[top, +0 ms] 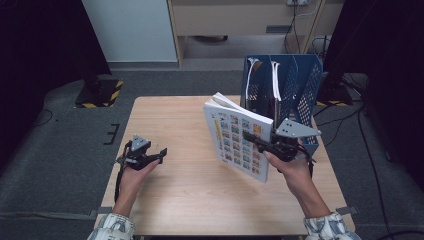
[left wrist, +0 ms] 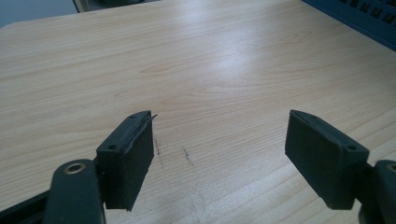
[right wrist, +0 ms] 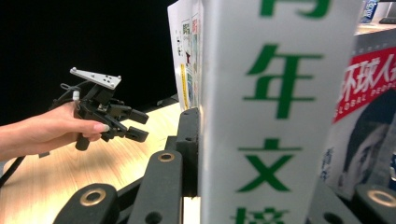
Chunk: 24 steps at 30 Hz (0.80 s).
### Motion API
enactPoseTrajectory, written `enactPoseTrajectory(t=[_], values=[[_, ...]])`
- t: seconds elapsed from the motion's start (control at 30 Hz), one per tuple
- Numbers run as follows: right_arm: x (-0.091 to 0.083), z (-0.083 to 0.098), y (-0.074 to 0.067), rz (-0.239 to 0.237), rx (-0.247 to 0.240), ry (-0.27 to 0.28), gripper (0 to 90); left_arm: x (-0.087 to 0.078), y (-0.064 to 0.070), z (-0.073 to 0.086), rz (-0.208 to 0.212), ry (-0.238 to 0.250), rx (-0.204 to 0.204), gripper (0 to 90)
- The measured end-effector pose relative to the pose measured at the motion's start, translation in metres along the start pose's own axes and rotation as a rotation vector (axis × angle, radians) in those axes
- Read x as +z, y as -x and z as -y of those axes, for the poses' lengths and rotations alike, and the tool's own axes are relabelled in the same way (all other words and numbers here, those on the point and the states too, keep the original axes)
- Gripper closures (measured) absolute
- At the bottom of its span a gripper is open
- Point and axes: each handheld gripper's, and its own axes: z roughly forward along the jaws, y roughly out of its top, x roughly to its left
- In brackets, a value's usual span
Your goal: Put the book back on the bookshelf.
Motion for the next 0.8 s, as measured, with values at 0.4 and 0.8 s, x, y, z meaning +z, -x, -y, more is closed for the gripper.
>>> enactPoseTrajectory(t=[0.4, 0.8], values=[[-0.018, 0.000, 0.003, 0.014, -0.001, 0.000, 74.1, 0.006, 0.004, 0.003, -0.009, -0.049, 0.033, 21.0], [-0.036, 0.004, 0.010, 0.039, 0.012, 0.005, 74.1, 0.007, 0.004, 0.003, -0.010, -0.062, 0.038, 20.7]])
